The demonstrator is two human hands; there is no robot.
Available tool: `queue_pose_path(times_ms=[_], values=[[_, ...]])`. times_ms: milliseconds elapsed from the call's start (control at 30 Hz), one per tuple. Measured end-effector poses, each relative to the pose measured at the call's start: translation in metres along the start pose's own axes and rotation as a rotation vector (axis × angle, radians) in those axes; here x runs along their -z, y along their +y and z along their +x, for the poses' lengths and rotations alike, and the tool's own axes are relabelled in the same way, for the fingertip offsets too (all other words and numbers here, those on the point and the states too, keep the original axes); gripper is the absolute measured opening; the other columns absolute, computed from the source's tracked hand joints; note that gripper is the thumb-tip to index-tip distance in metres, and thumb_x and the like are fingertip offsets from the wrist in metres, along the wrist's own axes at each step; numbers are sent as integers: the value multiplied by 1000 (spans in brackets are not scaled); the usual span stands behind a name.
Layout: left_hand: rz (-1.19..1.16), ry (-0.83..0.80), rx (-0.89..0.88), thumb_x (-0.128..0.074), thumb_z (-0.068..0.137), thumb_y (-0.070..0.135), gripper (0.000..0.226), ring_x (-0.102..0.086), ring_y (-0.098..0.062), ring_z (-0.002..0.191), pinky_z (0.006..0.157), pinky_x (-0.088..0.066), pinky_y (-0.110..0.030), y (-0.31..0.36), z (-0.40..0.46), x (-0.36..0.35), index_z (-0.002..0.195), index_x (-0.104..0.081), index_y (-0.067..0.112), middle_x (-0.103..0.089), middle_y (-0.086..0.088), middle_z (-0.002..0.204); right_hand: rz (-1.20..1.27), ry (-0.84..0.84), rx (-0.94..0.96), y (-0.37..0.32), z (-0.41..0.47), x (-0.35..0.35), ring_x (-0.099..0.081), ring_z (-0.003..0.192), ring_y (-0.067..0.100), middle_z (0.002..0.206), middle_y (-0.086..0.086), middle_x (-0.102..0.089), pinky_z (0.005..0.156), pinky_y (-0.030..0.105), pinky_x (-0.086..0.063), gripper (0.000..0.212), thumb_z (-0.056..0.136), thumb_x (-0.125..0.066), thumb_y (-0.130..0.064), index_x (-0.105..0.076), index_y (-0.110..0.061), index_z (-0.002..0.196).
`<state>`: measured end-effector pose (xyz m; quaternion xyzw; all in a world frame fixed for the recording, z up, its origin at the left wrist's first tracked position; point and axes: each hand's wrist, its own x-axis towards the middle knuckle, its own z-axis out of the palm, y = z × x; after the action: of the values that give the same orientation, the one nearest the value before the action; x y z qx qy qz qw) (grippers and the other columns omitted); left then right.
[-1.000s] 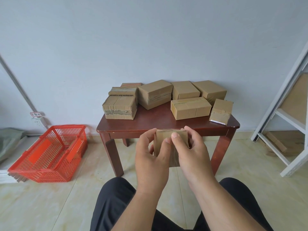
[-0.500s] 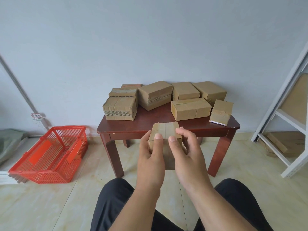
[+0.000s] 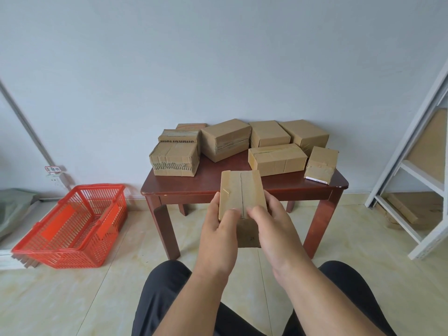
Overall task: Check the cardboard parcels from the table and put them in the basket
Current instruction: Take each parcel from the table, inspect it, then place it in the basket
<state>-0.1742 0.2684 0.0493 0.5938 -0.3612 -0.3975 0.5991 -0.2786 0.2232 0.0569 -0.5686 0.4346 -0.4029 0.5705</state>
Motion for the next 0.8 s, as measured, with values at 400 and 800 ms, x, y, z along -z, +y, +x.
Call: queue_pose_path(times_ms=[400, 800], values=[[29, -107, -2, -56, 104, 23, 50, -68, -10, 119, 106, -53, -42, 0, 6, 7, 147, -49, 47, -72, 14, 128, 11, 89, 23, 8, 6, 8, -70, 108, 4, 117, -19, -72, 93, 36, -61, 36, 98, -67, -34, -58, -49, 128], [-48, -19, 31, -59, 104, 33, 39, -71, -4, 111, 103, -56, -40, -4, 14, 6, 140, -53, 48, -75, 19, 117, -13, 64, 81, 10, 2, 7, -72, 101, -4, 112, -21, -76, 77, 20, -61, 40, 94, -78, -29, -62, -42, 128]])
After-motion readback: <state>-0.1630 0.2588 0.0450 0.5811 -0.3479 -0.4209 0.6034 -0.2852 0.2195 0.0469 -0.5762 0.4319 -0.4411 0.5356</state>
